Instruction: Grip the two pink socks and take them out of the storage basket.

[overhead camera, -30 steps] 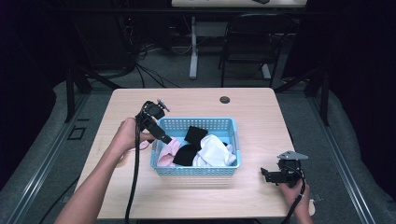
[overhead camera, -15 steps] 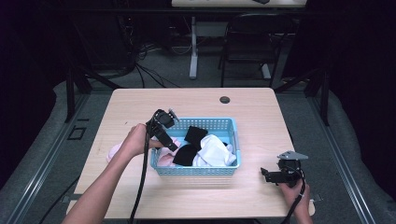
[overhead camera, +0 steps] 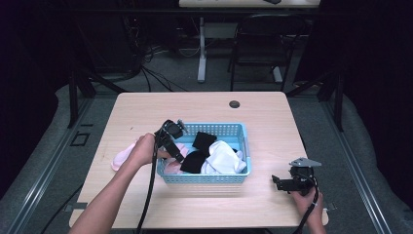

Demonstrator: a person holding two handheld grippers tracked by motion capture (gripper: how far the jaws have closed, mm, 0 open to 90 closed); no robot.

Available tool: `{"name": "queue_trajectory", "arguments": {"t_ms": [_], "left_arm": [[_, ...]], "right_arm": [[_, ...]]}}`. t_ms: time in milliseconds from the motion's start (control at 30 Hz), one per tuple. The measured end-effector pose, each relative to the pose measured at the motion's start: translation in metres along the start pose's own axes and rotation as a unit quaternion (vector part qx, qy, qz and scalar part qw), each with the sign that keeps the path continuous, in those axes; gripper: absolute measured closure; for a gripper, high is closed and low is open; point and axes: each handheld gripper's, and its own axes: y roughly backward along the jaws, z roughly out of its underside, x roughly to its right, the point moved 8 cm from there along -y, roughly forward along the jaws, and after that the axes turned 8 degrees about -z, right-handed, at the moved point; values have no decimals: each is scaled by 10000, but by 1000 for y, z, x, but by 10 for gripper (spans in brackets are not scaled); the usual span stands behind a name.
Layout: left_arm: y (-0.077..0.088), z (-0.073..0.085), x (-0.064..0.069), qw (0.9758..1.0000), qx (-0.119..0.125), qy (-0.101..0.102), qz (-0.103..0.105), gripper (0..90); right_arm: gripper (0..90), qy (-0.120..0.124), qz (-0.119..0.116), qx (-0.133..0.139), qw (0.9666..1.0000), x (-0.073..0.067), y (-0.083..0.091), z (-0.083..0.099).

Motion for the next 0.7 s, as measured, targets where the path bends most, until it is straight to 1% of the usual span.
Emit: {"name": "queue_trajectory", "arguments": {"t_ms": [67, 200, 333, 433, 533, 700], "left_arm": [[-4, 1, 2, 10000, -43, -32, 49, 349], [-13, 2, 2, 9999, -139, -47, 34, 401], [-21, 4, 0, 9996, -249, -58, -116, 438], [-24, 4, 1, 9994, -300, -85, -176, 469], [-27, 4, 2, 9992, -304, -125, -247, 522], [-29, 4, 1, 9987, -352, -109, -352, 630]], "right_arm": [[31, 6, -13, -9, 10000, 0, 0, 0], [30, 2, 1, 0, 10000, 0, 0, 0], [31, 1, 1, 0, 10000, 0, 0, 0], [30, 1, 2, 3, 10000, 0, 0, 0], [31, 8, -12, -7, 10000, 0, 0, 0], [31, 1, 1, 3, 10000, 0, 0, 0]]}}
